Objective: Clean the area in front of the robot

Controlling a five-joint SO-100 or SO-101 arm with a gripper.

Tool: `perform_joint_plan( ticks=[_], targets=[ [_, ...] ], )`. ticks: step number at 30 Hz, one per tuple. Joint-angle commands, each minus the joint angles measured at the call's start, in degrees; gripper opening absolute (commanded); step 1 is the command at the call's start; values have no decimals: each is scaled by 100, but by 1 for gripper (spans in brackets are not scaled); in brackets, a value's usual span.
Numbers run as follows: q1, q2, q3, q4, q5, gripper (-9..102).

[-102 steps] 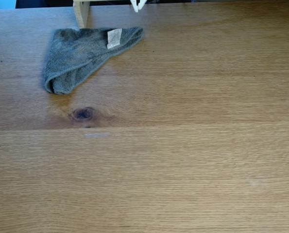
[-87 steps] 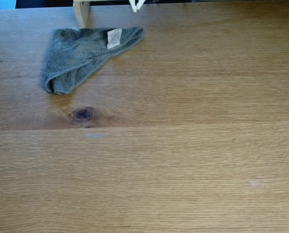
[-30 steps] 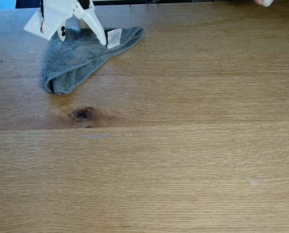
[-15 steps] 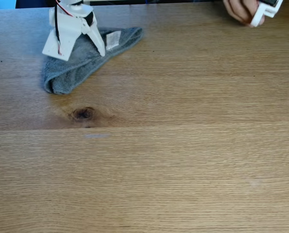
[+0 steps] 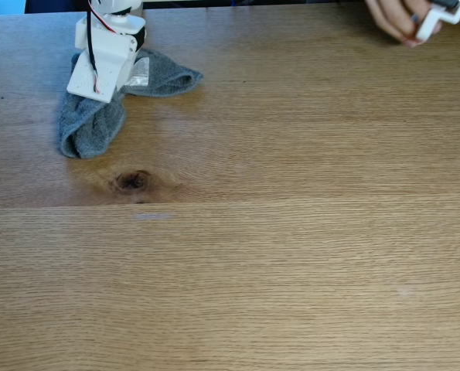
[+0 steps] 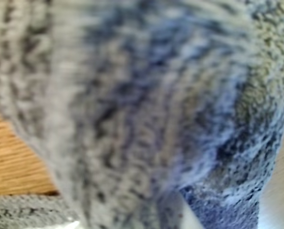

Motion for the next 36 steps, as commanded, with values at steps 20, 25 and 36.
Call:
perform_joint_plan(
  ticks=[20, 25, 36],
  targets=[
    [-4166, 1573, -334, -2487, 809, 0],
    [-4465, 290, -1406, -2540, 896, 0],
    [-4307, -2760, -5045, -1872, 1160, 0]
  ],
)
